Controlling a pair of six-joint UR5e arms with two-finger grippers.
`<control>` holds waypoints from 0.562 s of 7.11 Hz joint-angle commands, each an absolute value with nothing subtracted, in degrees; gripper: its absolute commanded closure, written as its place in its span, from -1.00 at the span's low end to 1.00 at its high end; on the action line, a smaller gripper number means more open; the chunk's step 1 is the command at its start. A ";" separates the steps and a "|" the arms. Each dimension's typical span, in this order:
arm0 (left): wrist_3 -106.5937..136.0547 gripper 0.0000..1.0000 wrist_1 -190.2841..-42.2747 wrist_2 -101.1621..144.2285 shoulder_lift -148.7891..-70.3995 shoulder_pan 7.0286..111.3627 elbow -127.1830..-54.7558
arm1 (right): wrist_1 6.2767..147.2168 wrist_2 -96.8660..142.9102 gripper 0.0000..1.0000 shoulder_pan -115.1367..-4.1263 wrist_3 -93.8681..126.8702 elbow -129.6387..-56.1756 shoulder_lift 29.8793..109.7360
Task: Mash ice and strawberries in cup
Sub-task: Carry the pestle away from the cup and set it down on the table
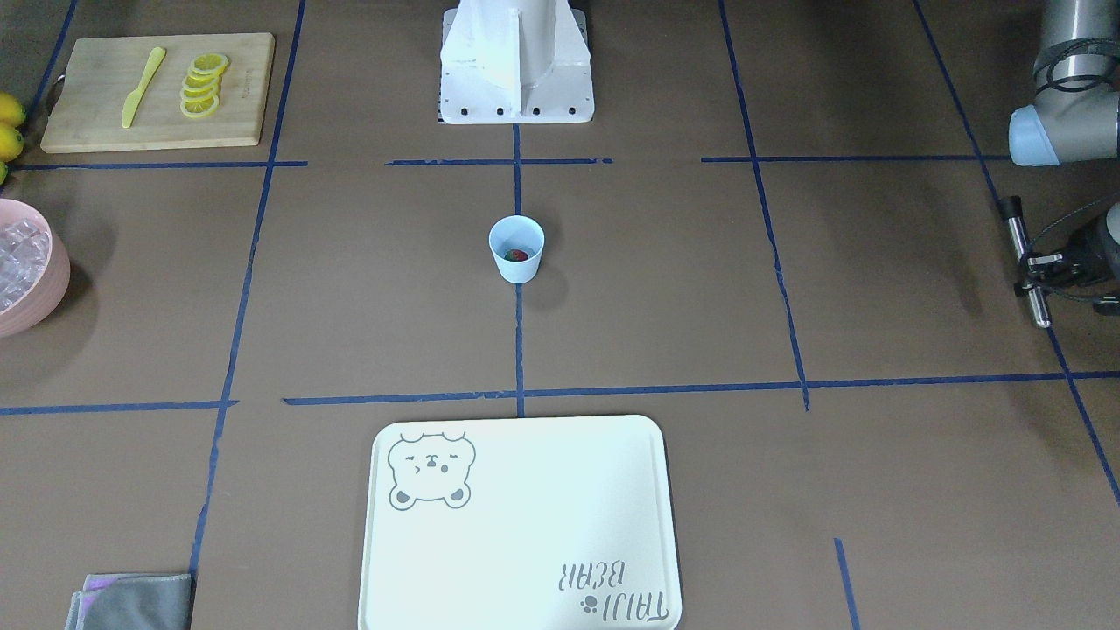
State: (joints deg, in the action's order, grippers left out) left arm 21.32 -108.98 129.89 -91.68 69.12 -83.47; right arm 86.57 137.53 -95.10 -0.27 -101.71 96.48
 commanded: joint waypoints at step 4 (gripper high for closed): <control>22.94 -0.47 -109.60 129.82 -91.93 69.00 -81.66 | 86.57 137.46 -0.99 -95.10 -0.26 -101.78 96.33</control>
State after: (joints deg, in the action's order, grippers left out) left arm 23.00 -109.26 129.86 -91.85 69.07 -82.39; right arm 86.57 137.47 -95.10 -0.26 -101.77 96.39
